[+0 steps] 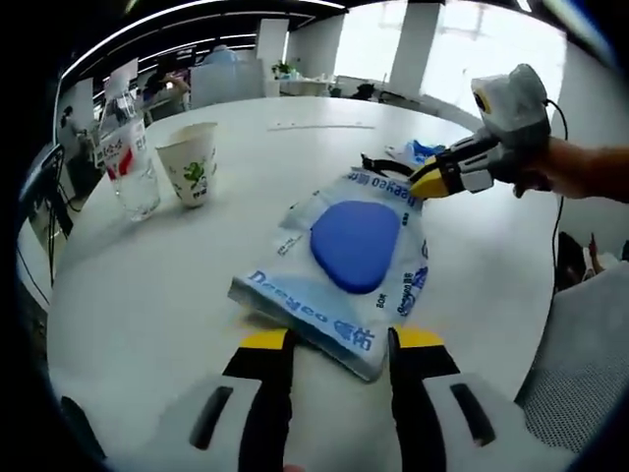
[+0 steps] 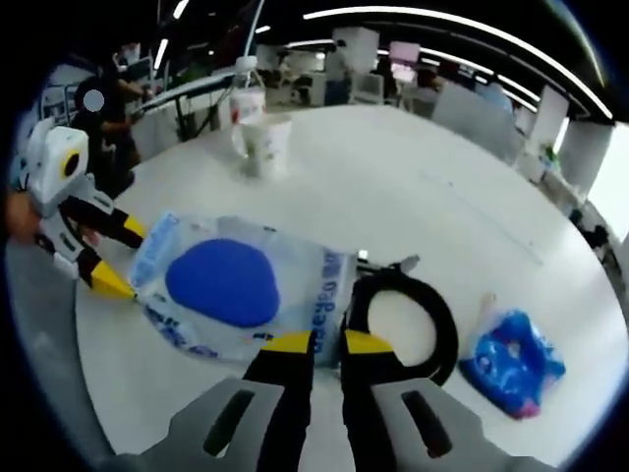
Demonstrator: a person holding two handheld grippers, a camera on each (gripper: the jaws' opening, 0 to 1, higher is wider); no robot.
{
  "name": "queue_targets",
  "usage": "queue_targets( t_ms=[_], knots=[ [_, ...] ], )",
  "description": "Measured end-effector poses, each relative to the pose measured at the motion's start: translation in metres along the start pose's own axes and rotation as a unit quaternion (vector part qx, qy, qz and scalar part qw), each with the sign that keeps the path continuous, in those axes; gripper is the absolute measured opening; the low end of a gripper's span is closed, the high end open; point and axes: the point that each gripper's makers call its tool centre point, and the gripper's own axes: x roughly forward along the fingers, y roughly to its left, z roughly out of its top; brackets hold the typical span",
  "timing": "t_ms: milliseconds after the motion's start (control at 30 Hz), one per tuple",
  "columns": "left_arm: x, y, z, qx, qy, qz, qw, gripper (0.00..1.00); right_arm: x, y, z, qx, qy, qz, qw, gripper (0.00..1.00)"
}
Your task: Arrange the tabletop items into an orderly group along one side of the table until the central work area is clear of visible clutter.
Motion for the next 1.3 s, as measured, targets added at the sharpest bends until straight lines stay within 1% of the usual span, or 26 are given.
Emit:
queue_targets(
  t_ms=[100,200,333,433,567,767,967,1133,1300],
  knots=[
    [-0.001,0.001,0.000,-0.006,0.002,-0.001,1.0000,0.33,-0.002,0.001,-0.003,0.004,0.006,0.001,1.0000,0.02],
    [-0.003,0.003,-0.004,-0.006,0.010,-0.002,0.9999,0.26,-0.004,0.002,-0.006,0.004,0.010,0.001,0.9999,0.01],
    [-0.005,0.005,-0.005,-0.010,0.012,-0.004,0.9999,0.23,-0.009,0.008,-0.008,0.007,0.015,0.006,0.9998,0.00],
    [-0.007,0.006,-0.007,-0.025,0.017,-0.011,0.9995,0.18,-0.013,0.014,-0.010,0.008,0.018,0.013,0.9997,0.00],
    [-0.009,0.008,-0.007,-0.028,0.018,-0.011,0.9994,0.13,-0.018,0.022,-0.015,0.005,0.023,0.019,0.9995,0.00],
    [-0.010,0.011,-0.008,-0.021,0.025,-0.015,0.9994,0.10,-0.023,0.027,-0.022,0.021,0.027,0.023,0.9992,0.00],
    [-0.011,0.018,-0.004,-0.007,0.026,-0.009,0.9996,0.07,-0.026,0.034,-0.023,0.027,0.028,0.029,0.9988,0.00],
    [-0.011,0.025,-0.003,-0.011,0.027,-0.005,0.9996,0.07,-0.025,0.036,-0.024,0.025,0.027,0.033,0.9988,0.00],
    [-0.012,0.027,-0.001,-0.008,0.024,0.002,0.9997,0.11,-0.025,0.036,-0.024,0.028,0.028,0.037,0.9986,0.00]
  ],
)
